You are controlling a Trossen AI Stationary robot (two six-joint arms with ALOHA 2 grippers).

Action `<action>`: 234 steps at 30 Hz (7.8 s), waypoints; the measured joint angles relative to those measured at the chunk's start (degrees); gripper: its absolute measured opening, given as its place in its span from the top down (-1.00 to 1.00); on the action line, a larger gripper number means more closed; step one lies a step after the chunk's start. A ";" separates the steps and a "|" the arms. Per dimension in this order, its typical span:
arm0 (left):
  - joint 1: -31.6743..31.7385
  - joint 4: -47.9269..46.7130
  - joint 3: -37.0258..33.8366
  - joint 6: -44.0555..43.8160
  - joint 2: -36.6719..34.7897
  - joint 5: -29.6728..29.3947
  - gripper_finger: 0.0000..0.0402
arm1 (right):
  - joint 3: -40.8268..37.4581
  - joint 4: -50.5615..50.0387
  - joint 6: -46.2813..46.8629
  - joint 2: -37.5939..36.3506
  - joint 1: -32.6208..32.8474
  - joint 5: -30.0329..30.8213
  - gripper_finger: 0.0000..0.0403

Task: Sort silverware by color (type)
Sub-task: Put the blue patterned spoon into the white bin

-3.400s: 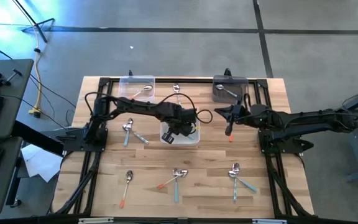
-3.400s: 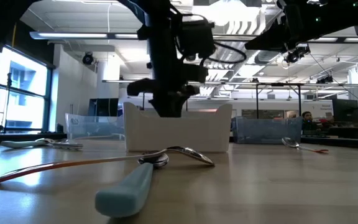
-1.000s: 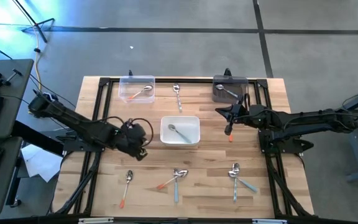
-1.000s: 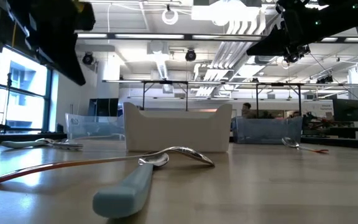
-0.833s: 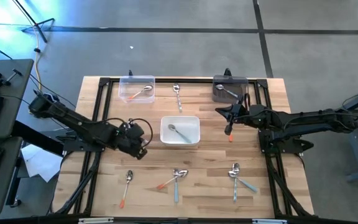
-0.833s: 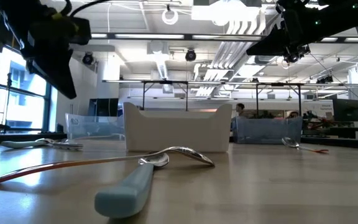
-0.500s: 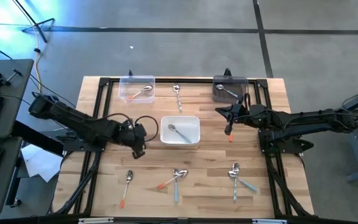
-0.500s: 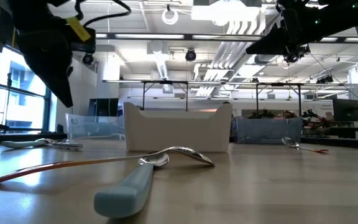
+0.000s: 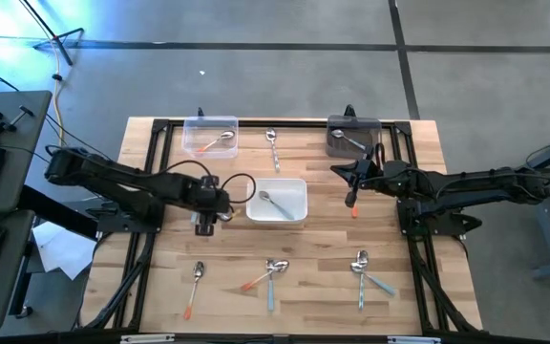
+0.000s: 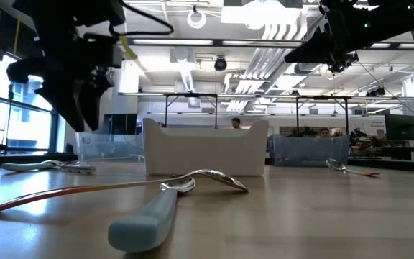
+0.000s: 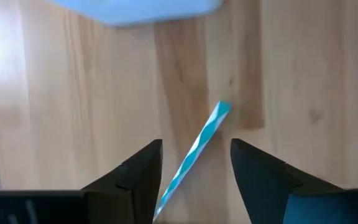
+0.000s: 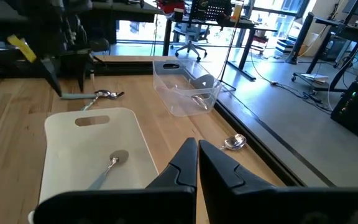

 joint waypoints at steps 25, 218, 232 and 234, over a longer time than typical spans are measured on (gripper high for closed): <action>5.82 -1.70 0.15 10.48 17.71 5.34 0.75 | 0.00 -0.39 -0.29 0.07 0.00 0.02 1.00; 0.40 106.59 -33.97 0.34 -3.27 -2.66 1.00 | 12.52 -19.95 25.37 34.61 -14.27 -14.37 0.38; 0.40 108.82 -34.62 2.30 -3.22 -3.58 1.00 | 22.04 -25.06 27.32 48.07 -10.98 -11.52 0.37; 0.40 109.05 -34.62 2.76 -3.22 -3.60 1.00 | 22.83 -25.72 27.95 49.51 -10.84 -10.76 0.33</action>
